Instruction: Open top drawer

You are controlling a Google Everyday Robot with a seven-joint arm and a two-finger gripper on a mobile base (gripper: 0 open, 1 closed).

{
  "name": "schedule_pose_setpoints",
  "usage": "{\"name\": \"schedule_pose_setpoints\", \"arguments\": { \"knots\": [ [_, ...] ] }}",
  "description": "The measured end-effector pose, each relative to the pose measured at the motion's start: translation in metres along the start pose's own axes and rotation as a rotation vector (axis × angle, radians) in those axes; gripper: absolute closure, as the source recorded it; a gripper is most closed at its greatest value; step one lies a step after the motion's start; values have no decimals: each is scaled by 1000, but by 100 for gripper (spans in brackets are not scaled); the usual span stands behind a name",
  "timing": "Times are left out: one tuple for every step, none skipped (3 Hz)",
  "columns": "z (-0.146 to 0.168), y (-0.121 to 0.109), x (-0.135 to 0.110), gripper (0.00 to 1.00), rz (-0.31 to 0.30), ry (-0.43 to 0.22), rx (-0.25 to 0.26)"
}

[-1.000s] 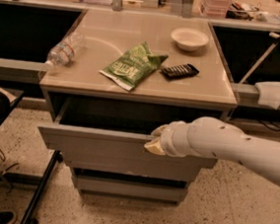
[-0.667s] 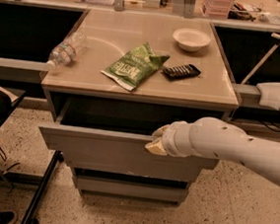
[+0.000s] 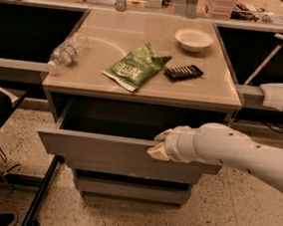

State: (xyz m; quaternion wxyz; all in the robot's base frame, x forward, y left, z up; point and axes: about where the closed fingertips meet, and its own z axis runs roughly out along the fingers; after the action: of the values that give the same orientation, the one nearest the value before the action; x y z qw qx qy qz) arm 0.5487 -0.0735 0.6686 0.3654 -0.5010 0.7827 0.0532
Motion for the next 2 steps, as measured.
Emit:
{"name": "schedule_pose_setpoints", "arguments": {
  "knots": [
    [-8,10,7,100,2,-5,-5],
    [-9,11,5,100,2,-5,-5]
  ]
}}
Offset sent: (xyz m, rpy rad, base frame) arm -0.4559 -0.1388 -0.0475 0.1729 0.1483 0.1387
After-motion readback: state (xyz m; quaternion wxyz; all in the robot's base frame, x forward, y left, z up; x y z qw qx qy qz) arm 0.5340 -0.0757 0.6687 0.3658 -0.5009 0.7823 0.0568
